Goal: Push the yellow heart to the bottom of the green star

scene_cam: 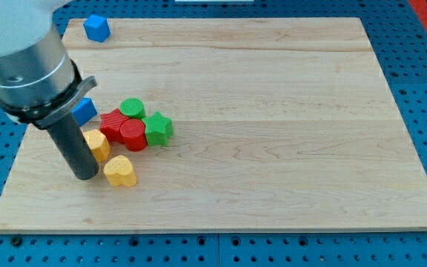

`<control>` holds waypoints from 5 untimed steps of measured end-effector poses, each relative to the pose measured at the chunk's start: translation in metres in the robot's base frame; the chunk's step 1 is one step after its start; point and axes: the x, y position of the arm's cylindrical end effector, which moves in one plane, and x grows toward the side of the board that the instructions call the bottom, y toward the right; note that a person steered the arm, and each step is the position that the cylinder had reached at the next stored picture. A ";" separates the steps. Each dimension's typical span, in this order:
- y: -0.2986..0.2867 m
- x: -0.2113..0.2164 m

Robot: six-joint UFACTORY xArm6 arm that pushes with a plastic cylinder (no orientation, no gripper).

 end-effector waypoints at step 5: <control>0.067 0.024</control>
